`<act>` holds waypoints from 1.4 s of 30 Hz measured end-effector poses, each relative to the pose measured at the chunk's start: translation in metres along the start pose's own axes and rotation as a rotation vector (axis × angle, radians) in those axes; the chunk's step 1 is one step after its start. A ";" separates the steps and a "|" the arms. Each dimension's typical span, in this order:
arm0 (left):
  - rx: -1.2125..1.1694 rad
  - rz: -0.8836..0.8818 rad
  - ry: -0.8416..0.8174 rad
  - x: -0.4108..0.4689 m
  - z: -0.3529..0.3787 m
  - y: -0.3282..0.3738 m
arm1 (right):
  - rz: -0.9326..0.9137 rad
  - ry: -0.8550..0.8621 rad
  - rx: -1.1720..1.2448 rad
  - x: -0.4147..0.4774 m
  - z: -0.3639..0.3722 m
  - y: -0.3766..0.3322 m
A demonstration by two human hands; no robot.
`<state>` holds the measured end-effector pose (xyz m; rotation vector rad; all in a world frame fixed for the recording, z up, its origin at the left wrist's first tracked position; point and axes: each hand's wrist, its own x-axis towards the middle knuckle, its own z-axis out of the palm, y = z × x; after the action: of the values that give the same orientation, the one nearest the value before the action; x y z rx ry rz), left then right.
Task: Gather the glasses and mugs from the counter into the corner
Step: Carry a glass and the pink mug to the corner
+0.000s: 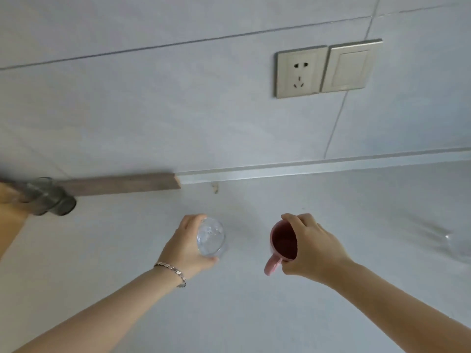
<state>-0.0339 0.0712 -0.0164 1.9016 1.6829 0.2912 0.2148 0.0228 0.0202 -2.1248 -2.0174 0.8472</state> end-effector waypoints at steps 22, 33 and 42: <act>0.604 -0.036 0.045 0.147 -0.240 -0.328 | -0.056 -0.095 -0.088 0.158 0.145 -0.336; 0.622 0.120 0.062 0.162 -0.228 -0.358 | -0.202 -0.174 -0.107 0.264 0.162 -0.408; 0.607 0.214 0.172 0.164 -0.222 -0.367 | -0.080 -0.070 -0.077 0.273 0.185 -0.420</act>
<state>-0.4263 0.3037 -0.0725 2.5702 1.8203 0.0184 -0.2508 0.2759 -0.0440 -2.0646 -2.1874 0.8572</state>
